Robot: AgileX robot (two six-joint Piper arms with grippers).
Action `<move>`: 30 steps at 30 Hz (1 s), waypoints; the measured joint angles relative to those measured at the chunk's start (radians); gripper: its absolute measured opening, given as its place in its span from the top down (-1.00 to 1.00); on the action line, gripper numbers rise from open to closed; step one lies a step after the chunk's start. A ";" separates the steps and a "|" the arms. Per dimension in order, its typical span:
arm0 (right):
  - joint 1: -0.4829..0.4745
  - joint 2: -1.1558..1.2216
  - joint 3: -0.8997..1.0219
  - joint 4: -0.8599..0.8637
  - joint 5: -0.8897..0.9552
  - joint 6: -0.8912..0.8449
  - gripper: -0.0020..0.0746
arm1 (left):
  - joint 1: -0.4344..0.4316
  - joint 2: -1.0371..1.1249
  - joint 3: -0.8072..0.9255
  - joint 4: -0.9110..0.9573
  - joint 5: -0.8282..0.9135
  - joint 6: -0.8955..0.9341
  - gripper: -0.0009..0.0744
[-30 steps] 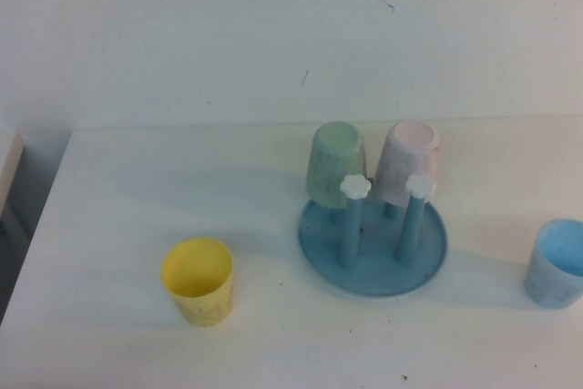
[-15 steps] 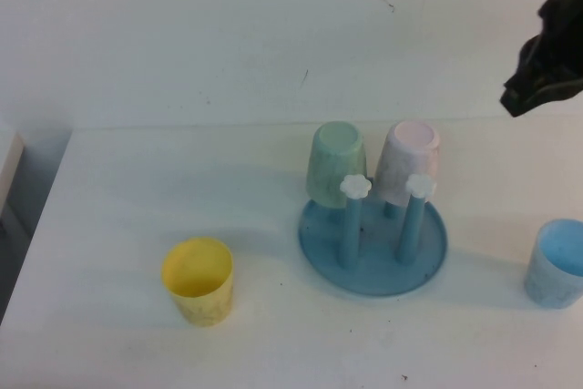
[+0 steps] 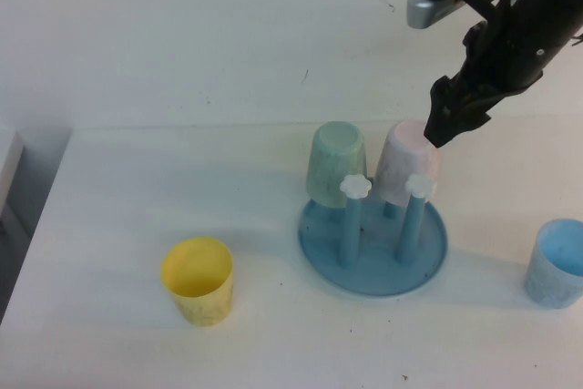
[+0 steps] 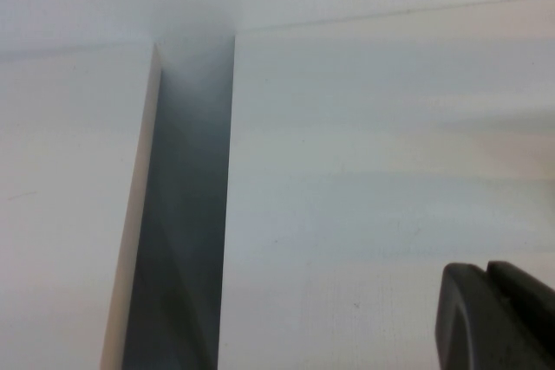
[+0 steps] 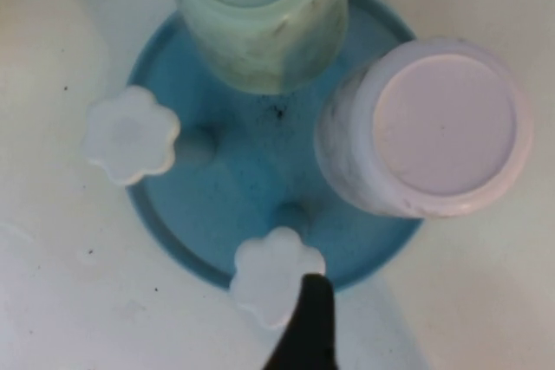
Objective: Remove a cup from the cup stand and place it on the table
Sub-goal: Pick up the cup from the rack
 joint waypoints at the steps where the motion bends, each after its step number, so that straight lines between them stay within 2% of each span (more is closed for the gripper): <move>1: 0.000 0.012 -0.007 0.000 0.000 -0.002 -0.75 | 0.000 0.000 0.000 0.000 0.000 0.000 0.98; 7: 0.008 0.078 -0.059 0.002 0.000 -0.019 -0.82 | 0.000 0.000 0.000 0.000 0.000 0.002 0.98; 15: 0.033 0.158 -0.125 0.002 0.000 -0.034 -0.83 | 0.000 0.000 0.000 0.000 0.000 0.000 0.98; 30: 0.039 0.233 -0.136 -0.023 0.000 -0.051 -0.83 | 0.000 0.000 0.000 0.000 0.000 0.000 0.98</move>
